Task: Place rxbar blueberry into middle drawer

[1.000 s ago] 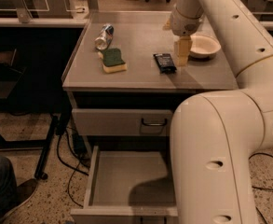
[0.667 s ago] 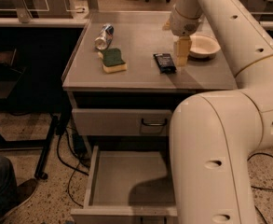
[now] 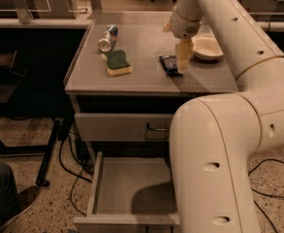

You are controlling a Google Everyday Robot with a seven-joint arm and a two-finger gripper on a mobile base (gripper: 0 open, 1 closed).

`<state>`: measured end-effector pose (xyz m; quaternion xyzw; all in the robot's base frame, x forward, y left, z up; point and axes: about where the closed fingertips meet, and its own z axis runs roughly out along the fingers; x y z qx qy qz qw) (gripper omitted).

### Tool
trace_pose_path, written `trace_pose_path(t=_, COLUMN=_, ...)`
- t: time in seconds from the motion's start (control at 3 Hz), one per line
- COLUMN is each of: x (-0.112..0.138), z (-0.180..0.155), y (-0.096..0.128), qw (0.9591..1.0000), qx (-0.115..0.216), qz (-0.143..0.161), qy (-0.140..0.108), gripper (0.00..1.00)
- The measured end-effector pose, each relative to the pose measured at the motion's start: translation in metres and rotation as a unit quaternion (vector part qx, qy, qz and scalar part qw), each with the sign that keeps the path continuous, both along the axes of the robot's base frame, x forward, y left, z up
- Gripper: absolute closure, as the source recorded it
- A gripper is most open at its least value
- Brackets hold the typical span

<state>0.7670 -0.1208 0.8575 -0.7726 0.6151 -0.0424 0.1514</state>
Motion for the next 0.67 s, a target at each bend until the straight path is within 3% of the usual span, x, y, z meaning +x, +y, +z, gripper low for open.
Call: trace_pose_path(t=0.67, x=0.006, z=-0.020, y=0.006, qw=0.9998, qx=-0.004, qz=0.009, qy=0.017, gripper=0.00)
